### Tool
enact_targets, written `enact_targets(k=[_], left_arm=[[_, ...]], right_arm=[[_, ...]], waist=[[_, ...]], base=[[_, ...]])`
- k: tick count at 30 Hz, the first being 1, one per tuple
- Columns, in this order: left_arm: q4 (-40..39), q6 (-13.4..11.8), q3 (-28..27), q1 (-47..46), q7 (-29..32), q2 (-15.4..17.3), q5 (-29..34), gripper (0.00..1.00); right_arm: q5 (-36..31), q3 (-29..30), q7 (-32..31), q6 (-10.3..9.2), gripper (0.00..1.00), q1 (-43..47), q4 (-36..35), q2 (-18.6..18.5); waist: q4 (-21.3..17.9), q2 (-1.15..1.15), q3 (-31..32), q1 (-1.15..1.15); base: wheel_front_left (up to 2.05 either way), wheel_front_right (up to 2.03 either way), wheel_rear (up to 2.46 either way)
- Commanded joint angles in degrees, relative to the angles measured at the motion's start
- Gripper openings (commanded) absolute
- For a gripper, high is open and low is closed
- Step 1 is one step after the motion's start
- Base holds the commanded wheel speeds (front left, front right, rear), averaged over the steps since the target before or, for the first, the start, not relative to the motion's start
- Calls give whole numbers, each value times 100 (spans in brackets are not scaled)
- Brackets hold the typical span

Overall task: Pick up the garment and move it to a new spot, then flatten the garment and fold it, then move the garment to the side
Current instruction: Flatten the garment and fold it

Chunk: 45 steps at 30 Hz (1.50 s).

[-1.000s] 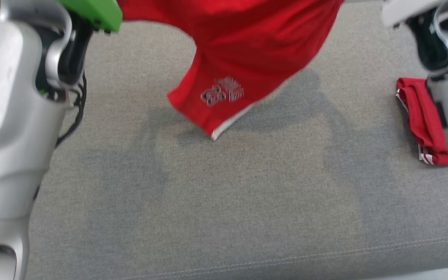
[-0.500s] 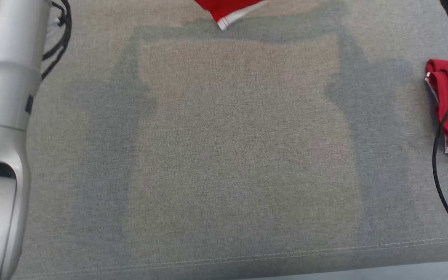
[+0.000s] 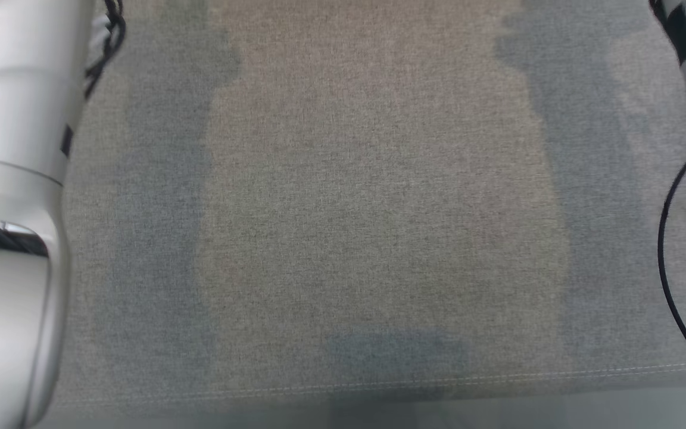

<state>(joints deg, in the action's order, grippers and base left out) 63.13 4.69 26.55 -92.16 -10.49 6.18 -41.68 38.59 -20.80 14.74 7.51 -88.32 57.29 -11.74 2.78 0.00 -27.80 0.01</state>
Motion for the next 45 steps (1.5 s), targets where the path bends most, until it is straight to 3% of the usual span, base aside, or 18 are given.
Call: enact_targets(k=[1,4,8,15,23,31,45], left_arm=[[19,85,-32,289,-159,-65,-70,0],[-125,165,-44,714,-388,-122,-105,0],[-673,211,-28,1560,-475,-203,-15,0],[-2967,-146,-376,3756,-467,-49,578,0],[-5130,-769,-321,6247,-303,537,856,0],[-6904,-1308,1,7986,618,1028,773,0],[-8464,-2057,429,10085,1897,1592,375,0]], right_arm=[[151,-245,37,-5,0,325,-208,-117],[506,-610,49,-3,0,936,-762,-367],[897,-647,49,-4,0,1890,-1725,-736],[955,-288,46,-3,0,3795,-3189,-937],[775,246,46,-3,0,5974,-4356,-770],[575,599,-18,-3,0,7609,-4791,-621],[-171,1687,-1281,-4,0,9764,-5671,-242]], waist=[[92,0,-272,-1],[127,0,-276,-1],[171,0,-174,-1],[184,0,8,-1],[65,0,410,-1],[63,0,915,-1],[250,0,1566,-1]], base=[[0,0,0],[0,0,0],[0,0,0],[0,0,0],[0,0,0],[0,0,0],[0,0,0]])
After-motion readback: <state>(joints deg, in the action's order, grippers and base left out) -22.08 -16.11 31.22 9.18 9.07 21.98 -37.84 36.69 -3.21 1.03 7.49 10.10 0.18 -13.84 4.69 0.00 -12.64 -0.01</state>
